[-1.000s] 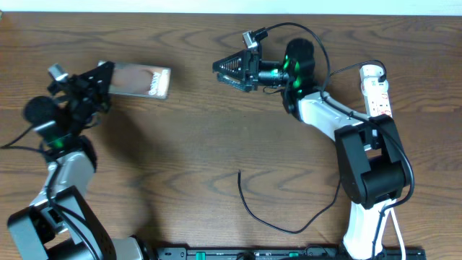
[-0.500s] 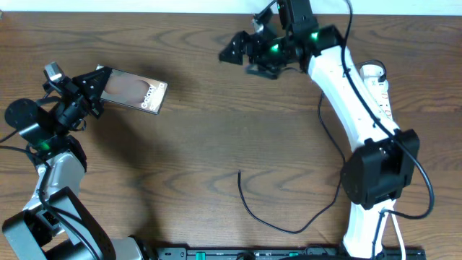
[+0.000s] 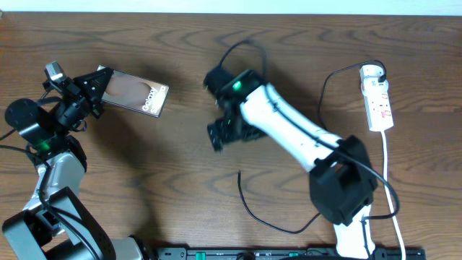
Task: Plug charger to phone and switch on socket
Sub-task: 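Lower the right gripper toward the black charging cable on the table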
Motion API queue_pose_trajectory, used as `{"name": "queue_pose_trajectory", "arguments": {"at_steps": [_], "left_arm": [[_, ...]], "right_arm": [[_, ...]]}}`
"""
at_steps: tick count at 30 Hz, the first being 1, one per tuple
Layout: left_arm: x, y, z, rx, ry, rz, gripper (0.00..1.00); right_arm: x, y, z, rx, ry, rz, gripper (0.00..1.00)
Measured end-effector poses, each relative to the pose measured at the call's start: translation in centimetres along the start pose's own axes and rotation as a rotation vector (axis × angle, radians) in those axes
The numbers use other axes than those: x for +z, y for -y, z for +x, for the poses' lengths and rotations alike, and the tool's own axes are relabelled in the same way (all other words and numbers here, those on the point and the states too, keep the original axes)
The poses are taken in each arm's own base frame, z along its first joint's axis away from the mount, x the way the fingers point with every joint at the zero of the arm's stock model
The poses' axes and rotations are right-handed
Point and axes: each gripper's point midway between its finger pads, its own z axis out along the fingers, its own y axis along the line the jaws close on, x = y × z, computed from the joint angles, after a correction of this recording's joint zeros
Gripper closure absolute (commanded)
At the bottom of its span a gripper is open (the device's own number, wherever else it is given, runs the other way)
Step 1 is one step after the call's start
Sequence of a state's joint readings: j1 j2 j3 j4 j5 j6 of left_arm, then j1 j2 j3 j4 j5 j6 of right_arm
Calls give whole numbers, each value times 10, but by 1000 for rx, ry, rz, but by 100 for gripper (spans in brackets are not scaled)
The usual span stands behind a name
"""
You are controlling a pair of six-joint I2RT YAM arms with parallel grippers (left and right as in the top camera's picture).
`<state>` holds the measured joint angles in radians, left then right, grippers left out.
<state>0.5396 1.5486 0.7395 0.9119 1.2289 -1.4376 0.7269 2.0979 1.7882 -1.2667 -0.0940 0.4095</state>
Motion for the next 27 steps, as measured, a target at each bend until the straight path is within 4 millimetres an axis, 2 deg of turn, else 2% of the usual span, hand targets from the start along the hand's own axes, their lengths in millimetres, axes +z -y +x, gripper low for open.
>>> {"name": "queue_pose_trajectory", "arguments": {"at_steps": [3,8,13,21,27], "left_arm": [[0,0,0,2,1,0,93],[-5,0,-5,3,14,-1,93],[-10,-1,-8,3,26,-2,93],[-10,0,-6,6,12,-1,93],[-10,0,-6,6,12,-1,93]], "right_arm": [[22,-4,26,-5,-75,50,1],[43,-2,55,33,-146,107,1],[58,2,79,79,-205,155,11],[73,2,94,105,-235,156,19],[79,0,93,108,-228,141,15]]}}
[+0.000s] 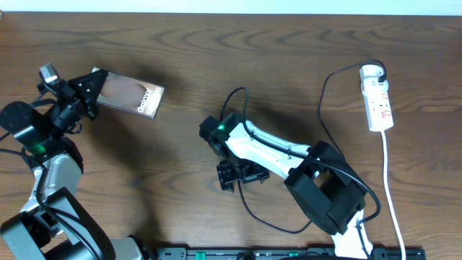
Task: Plug charger to phone and switch on socket
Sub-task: 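Lower the right gripper toward the black charging cable on the table, then close the right gripper on the black cable's connector end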
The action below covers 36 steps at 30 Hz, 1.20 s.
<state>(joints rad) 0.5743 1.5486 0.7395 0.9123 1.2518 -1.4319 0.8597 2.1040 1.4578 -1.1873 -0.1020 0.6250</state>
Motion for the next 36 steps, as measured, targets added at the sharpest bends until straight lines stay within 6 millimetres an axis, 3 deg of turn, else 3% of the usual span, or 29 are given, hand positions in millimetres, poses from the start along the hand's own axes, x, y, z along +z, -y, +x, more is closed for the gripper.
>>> {"name": "queue_pose_trajectory", "arguments": {"at_steps": [12,19,25,29,31,36], "left_arm": [[0,0,0,27,0,0,93],[0,0,0,45,0,0,93],[0,0,0,45,0,0,93],[0,0,0,45,0,0,93],[0,0,0,45,0,0,93],[0,0,0,45,0,0,93]], "right_arm": [[4,-9,-5,-35,19,-44,16],[6,-10,-7,-46,12,-54,26],[6,-5,-8,-32,-13,-74,39],[6,-3,-8,-28,-22,-72,57],[7,-3,-7,-35,-24,-73,71],[6,-6,-6,-37,-32,-90,88]]}}
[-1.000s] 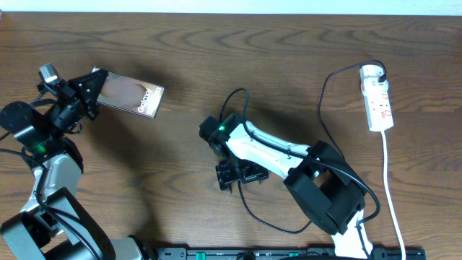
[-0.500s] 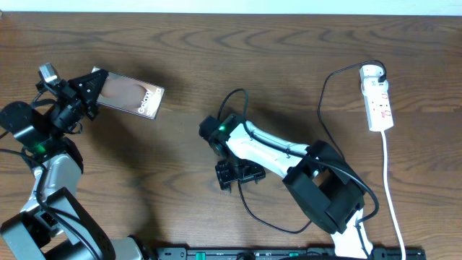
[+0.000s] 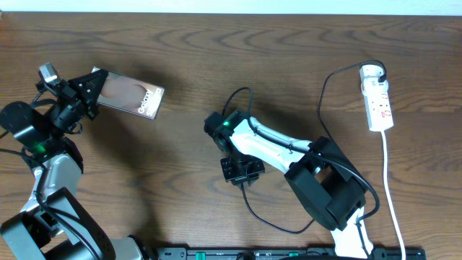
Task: Plug charger to phone and switch on socket
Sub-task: 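Close the right gripper on the black cable's connector end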
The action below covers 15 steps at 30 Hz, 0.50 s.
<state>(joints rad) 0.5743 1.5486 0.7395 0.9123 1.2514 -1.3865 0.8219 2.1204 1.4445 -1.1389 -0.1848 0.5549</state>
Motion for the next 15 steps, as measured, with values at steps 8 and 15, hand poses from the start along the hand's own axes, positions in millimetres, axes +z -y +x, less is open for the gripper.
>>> {"name": "queue_pose_trajectory", "arguments": {"at_steps": [8,15], "left_arm": [[0,0,0,8,-1,0,93],[0,0,1,22,-3,0,93]], "right_arm": [[0,-2,1,-5,-4,-10,90],[0,-8,1,-12,-12,-42,68]]}}
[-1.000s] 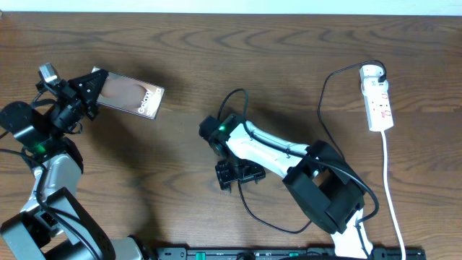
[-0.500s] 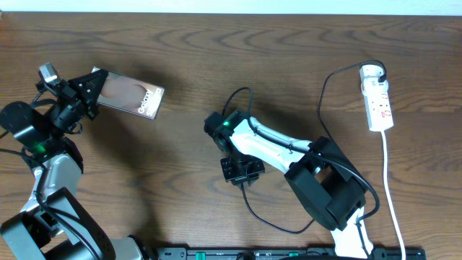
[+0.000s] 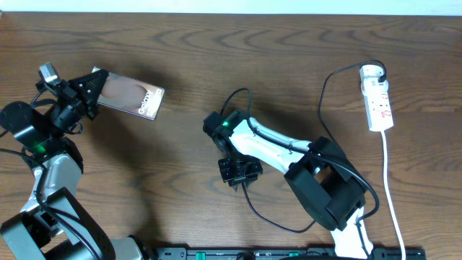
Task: Plug charger to phone and switch on socket
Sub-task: 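Close the right gripper on the black cable's connector end, then lift the cable connector with the right gripper toward the phone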
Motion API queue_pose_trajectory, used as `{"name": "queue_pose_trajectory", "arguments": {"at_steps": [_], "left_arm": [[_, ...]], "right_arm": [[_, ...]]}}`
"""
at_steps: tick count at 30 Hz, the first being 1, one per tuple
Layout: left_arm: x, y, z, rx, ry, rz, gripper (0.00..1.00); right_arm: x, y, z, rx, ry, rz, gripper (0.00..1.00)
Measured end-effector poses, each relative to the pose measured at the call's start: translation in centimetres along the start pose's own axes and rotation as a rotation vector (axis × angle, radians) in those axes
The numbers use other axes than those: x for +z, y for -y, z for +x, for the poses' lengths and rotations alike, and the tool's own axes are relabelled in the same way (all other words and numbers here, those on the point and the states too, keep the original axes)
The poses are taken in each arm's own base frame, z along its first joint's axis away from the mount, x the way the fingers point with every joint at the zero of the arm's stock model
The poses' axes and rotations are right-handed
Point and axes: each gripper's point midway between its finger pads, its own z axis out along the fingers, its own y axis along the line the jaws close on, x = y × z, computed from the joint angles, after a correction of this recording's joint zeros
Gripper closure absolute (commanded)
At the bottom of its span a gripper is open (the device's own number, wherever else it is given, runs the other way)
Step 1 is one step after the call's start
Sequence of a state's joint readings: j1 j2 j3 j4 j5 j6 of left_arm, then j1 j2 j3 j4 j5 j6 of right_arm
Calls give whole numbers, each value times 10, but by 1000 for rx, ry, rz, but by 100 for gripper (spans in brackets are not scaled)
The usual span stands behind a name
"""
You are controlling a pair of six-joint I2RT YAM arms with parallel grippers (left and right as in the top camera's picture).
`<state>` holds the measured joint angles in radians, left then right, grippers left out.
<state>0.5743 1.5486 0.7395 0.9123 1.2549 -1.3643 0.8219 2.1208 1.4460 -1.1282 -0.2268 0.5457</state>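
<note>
The phone (image 3: 133, 94) is a dark slab with a pale reflection on its face, at the upper left of the overhead view. My left gripper (image 3: 92, 84) is shut on its left end. The black charger cable (image 3: 268, 220) loops across the lower middle of the table and rises to the white socket strip (image 3: 377, 97) at the right. My right gripper (image 3: 239, 175) points down at the table and covers the cable's free end, appearing shut on it; the plug tip itself is hidden under the fingers.
The socket strip's white lead (image 3: 390, 188) runs down the right side to the front edge. A black rail (image 3: 289, 253) lies along the front edge. The right arm (image 3: 274, 148) stretches low across the table's middle.
My right gripper has shifted slightly left over the cable's free end, and the cable beside it shifted with it. The left gripper and the phone have not moved.
First my right gripper hung mid-table, above the cable's free end, while the left held the phone. Then the right gripper stood down over the cable end with its jaws wider, and the phone sat slightly further left. The jaws then looked narrower, and now the cable end follows them.
</note>
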Motion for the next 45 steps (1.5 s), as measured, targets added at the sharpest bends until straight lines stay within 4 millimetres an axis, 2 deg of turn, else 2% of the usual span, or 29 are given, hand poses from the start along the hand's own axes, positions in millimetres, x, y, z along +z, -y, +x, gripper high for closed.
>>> {"name": "queue_pose_trajectory", "arguments": {"at_steps": [2,18,22,31,36,45], "left_arm": [[0,0,0,1,0,0,93],[0,0,0,1,0,0,93],[0,0,0,1,0,0,93],[0,0,0,1,0,0,93],[0,0,0,1,0,0,93],[0,0,0,1,0,0,93]], "right_arm": [[0,0,0,2,-2,-5,71],[-1,2,-4,22,-6,-27,74],[-1,3,-5,24,-2,-24,82],[-2,4,-9,31,6,-36,86],[-2,4,-10,32,9,-38,98],[-3,4,-11,30,8,-42,99]]}}
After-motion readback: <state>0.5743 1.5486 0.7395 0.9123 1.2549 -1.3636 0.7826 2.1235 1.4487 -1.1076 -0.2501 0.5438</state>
